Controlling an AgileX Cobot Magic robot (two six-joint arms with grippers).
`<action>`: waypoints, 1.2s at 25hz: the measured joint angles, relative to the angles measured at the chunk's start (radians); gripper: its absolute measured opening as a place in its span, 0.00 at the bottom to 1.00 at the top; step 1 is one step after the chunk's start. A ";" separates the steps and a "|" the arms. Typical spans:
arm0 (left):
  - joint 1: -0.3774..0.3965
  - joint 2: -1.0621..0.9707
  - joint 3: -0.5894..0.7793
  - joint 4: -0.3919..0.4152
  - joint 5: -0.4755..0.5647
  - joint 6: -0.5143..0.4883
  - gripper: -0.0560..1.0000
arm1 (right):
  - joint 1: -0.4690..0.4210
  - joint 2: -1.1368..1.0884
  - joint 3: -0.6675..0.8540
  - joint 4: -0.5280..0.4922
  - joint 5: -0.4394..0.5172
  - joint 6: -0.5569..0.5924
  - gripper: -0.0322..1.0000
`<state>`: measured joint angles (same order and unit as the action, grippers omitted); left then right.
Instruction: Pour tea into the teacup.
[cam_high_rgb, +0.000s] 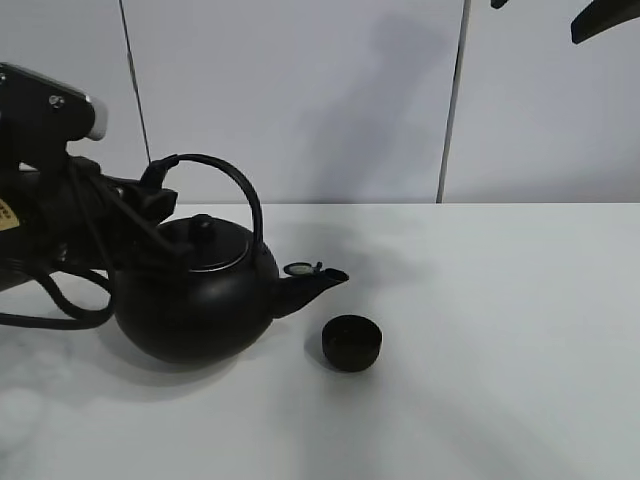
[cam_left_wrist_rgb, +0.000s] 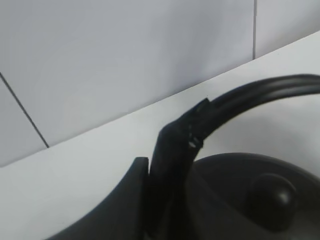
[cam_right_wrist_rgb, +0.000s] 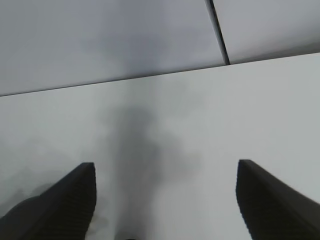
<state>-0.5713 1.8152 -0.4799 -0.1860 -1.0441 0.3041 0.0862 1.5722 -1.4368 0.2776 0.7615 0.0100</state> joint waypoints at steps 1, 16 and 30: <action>0.000 -0.003 0.011 -0.009 0.000 -0.016 0.16 | 0.000 0.000 0.000 0.000 0.000 0.000 0.55; 0.000 -0.016 0.071 -0.074 0.002 -0.128 0.16 | 0.000 0.000 0.000 0.003 0.000 0.001 0.55; 0.000 -0.016 0.071 -0.082 0.002 -0.242 0.16 | 0.000 0.000 0.000 0.004 0.000 0.001 0.55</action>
<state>-0.5713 1.7994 -0.4088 -0.2677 -1.0425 0.0619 0.0862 1.5722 -1.4368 0.2812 0.7615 0.0107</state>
